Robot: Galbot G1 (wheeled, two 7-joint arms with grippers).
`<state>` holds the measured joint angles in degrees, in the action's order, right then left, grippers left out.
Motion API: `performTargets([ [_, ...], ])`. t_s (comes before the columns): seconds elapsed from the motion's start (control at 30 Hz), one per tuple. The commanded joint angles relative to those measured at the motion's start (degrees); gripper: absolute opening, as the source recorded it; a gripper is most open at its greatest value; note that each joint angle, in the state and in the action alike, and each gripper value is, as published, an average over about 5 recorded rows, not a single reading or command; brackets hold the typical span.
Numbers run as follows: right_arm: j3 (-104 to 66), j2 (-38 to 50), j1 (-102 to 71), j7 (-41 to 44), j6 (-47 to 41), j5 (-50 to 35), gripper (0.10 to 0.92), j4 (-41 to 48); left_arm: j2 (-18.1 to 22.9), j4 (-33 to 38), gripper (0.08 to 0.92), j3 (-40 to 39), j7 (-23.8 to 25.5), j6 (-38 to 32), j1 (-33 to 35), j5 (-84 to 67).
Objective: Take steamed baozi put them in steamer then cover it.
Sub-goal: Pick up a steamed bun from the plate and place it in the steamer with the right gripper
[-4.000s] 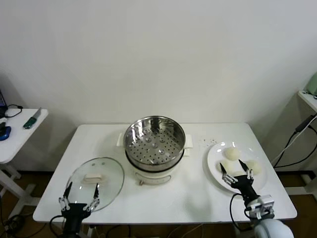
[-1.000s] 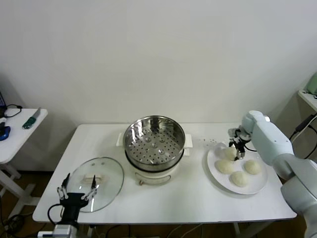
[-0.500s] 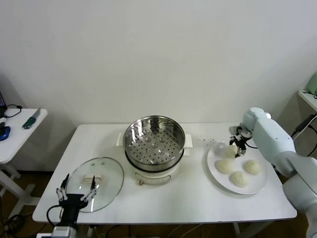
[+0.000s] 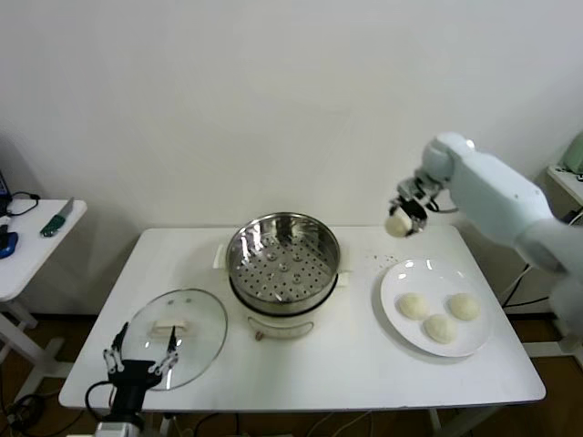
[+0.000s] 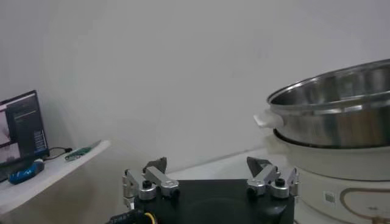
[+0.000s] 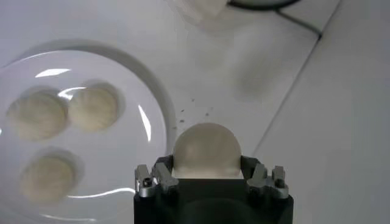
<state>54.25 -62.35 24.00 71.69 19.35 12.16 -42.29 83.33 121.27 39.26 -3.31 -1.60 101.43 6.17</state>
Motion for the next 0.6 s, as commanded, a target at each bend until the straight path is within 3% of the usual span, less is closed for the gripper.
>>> performTargets([
  [0.03,18.0,-5.4,15.0,1.4,6.9,-10.8,0.709,-11.1,0.2,0.2,0.823,-0.3,-0.2,-0.7,2.1,-0.4],
  [0.27,15.1,-13.2,12.6,1.1,12.2,0.2,0.712,-15.9,0.5,-0.1,0.823,-0.8,-0.2,-0.6,2.5,-0.8],
  [0.6,8.5,-22.5,3.8,-1.6,18.5,15.0,0.713,-10.1,0.1,0.0,0.823,0.1,-0.1,-0.7,3.0,-1.7],
])
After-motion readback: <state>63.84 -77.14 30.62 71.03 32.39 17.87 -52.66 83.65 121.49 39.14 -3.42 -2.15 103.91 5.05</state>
